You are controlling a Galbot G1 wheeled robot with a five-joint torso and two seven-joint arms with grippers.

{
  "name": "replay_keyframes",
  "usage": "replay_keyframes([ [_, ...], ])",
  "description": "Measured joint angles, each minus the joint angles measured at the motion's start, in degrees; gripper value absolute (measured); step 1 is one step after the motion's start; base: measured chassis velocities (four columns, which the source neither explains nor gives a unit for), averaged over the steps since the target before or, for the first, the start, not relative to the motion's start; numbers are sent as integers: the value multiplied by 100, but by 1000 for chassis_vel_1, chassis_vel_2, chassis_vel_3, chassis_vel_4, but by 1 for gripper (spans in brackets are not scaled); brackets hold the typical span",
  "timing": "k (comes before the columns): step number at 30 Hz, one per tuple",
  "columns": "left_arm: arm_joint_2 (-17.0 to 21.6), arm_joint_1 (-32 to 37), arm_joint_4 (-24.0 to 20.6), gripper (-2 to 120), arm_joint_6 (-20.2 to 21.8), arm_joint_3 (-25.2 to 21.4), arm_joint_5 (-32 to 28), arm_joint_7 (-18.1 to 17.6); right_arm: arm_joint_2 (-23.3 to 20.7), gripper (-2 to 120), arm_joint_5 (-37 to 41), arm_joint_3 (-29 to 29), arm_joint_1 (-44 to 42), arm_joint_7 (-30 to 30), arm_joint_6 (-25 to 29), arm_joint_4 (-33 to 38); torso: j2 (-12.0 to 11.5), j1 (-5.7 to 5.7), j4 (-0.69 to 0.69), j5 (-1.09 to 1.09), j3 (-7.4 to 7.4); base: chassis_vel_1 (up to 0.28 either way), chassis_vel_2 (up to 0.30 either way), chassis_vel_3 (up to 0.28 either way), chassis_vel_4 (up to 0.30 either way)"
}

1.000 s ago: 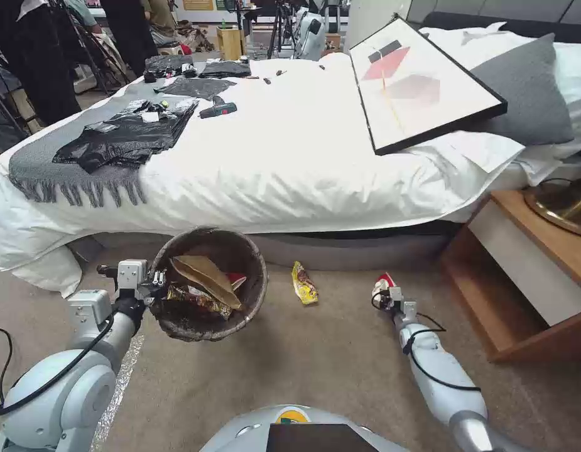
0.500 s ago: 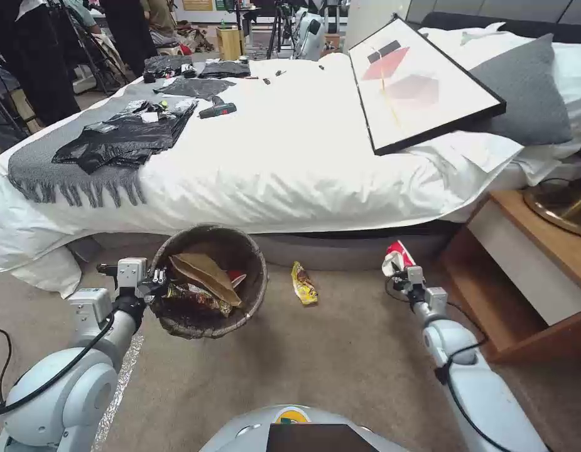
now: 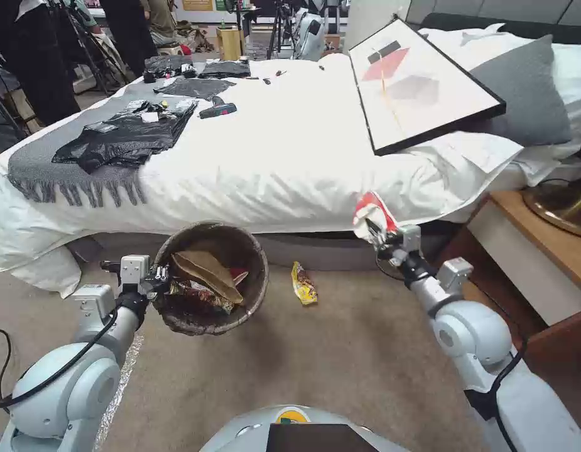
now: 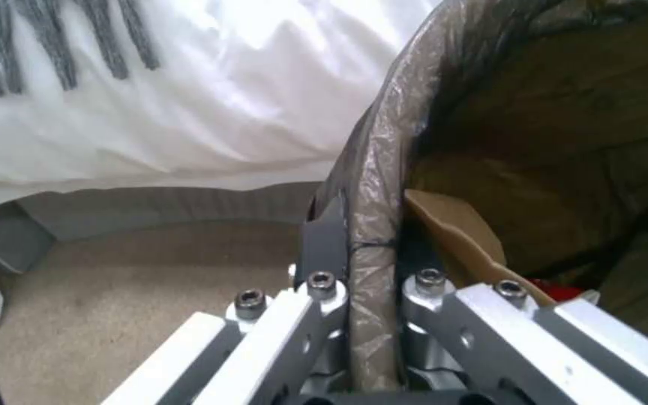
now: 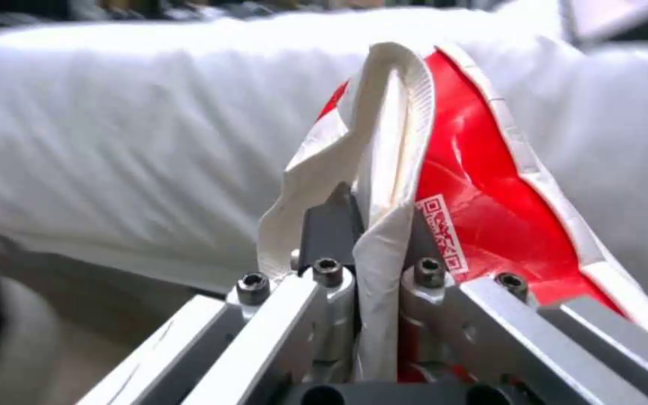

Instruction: Pick up the trash bin, then pick up the garbage from the floor and place it into the trash bin.

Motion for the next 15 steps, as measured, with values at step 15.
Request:
replay_keyframes([
  [15, 27, -48, 23, 2, 0, 5, -21, 26, -319, 0, 828, -1814, 1942, 17, -723, 282, 0, 0, -1, -1, 1, 0, 0, 0, 0],
])
